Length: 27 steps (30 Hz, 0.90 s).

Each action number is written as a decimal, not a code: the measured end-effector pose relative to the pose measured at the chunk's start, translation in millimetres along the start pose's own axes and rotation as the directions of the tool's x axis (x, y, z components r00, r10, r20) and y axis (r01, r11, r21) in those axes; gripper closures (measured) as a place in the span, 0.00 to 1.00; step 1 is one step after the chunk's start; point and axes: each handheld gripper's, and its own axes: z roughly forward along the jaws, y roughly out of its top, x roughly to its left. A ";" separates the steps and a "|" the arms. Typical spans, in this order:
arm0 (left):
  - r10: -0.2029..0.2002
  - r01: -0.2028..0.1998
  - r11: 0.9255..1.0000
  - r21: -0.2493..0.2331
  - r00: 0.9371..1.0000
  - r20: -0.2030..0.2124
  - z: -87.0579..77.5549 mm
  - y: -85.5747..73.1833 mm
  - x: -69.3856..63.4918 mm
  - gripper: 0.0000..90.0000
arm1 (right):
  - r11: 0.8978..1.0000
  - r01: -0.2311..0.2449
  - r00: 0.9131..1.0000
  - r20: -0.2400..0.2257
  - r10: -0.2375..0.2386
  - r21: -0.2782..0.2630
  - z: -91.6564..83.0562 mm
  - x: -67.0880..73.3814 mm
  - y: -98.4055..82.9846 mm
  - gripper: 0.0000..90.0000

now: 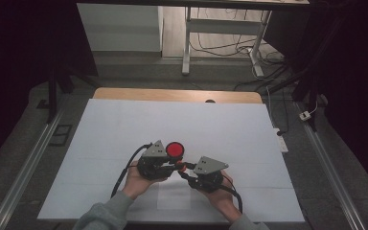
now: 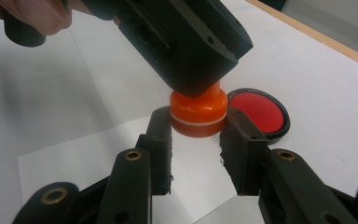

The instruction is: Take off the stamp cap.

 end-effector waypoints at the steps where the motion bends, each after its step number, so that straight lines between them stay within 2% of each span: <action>1: 0.001 -0.001 1.000 -0.002 1.000 0.000 -0.2 0.0 0.0 0.81 | 1.000 0.001 1.000 0.003 -0.001 -0.001 -0.1 0.2 0.1 0.71; 7: -0.007 0.007 1.000 -0.016 1.000 0.011 -1.0 -1.0 1.2 0.81 | 1.000 0.008 1.000 0.017 -0.008 -0.005 -1.0 2.0 0.3 0.72; 27: -0.015 0.016 0.999 -0.033 1.000 0.012 -0.8 -3.2 0.5 0.81 | 0.999 0.037 0.999 0.017 -0.037 -0.007 -2.5 1.4 -0.8 0.72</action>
